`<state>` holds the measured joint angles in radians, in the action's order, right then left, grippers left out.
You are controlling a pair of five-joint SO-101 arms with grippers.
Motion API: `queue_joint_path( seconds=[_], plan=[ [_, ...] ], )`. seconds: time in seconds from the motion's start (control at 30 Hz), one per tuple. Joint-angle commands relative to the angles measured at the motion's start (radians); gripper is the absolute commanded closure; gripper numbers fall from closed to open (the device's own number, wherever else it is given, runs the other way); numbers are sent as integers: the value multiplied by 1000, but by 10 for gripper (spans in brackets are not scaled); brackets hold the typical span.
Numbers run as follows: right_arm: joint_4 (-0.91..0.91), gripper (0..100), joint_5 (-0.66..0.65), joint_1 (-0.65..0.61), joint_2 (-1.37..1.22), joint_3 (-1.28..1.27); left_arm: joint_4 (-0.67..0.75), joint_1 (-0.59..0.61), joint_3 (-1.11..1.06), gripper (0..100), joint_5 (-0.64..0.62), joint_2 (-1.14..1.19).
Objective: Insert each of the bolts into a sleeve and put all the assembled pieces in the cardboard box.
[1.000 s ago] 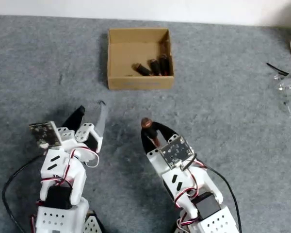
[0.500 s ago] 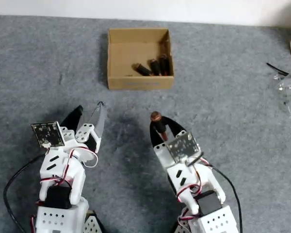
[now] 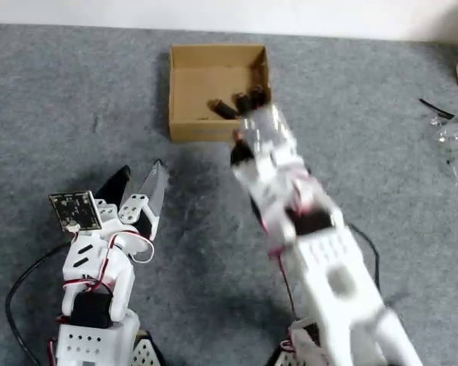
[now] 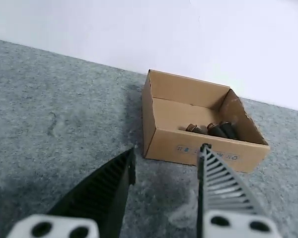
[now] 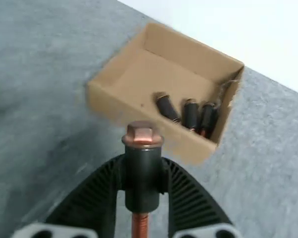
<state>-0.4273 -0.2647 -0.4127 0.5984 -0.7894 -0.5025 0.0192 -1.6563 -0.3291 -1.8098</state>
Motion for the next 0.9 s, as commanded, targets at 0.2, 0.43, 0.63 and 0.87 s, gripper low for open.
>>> queue_joint_path(
  seconds=[0.2,0.43,0.63,0.87],
  plan=[
    [-35,994,-6,133,-710,808,3,-1,2,797,5,-10],
    [-252,991,-6,153,-1119,1331,3,-2,1,797,5,-10],
    [-409,990,-6,137,-1395,1716,34,-2,-19,797,5,-10],
    [-604,989,-8,127,-1627,2051,71,-2,-38,797,5,-10]
  ],
)
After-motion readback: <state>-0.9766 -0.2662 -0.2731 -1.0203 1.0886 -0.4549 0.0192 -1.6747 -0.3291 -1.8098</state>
